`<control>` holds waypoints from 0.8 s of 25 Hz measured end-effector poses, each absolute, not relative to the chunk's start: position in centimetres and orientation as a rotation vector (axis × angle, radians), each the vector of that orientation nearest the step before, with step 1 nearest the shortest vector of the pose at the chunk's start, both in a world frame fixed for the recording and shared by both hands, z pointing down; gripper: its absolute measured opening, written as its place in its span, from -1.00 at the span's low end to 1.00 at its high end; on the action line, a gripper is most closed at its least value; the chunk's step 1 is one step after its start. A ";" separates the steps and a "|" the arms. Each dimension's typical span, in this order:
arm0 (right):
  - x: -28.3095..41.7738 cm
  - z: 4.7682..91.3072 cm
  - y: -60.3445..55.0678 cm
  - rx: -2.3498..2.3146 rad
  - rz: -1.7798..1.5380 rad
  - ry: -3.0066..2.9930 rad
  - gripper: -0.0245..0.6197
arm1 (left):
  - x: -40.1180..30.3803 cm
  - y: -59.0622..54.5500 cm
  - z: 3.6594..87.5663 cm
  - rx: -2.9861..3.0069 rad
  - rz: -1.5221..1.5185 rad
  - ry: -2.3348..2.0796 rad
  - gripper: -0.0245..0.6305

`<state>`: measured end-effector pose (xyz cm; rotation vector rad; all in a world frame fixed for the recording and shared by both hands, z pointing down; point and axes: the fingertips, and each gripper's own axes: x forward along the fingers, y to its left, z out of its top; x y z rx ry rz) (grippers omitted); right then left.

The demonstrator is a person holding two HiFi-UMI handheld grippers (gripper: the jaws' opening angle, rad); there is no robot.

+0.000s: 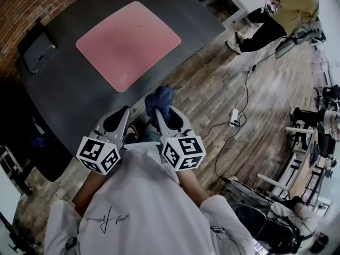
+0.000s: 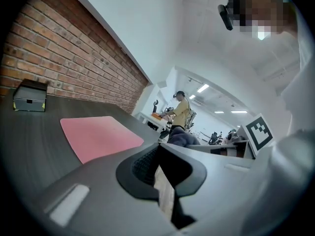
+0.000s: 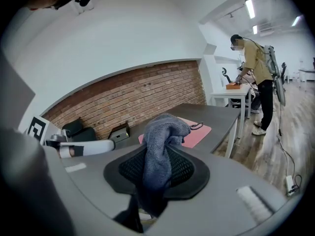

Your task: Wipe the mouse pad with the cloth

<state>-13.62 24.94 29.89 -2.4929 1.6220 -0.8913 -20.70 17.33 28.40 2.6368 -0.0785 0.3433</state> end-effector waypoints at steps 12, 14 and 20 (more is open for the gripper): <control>-7.5 29.7 19.5 -2.426 -0.884 1.756 -0.60 | -17.0 11.6 28.3 2.586 0.278 -0.232 -0.89; -5.9 29.4 18.5 -2.417 -0.873 1.794 -0.60 | -16.0 10.5 28.1 2.577 0.255 -0.274 -0.89; -1.4 29.2 15.9 -2.342 -0.887 1.918 -0.60 | -11.9 9.0 28.4 2.544 0.234 -0.349 -0.89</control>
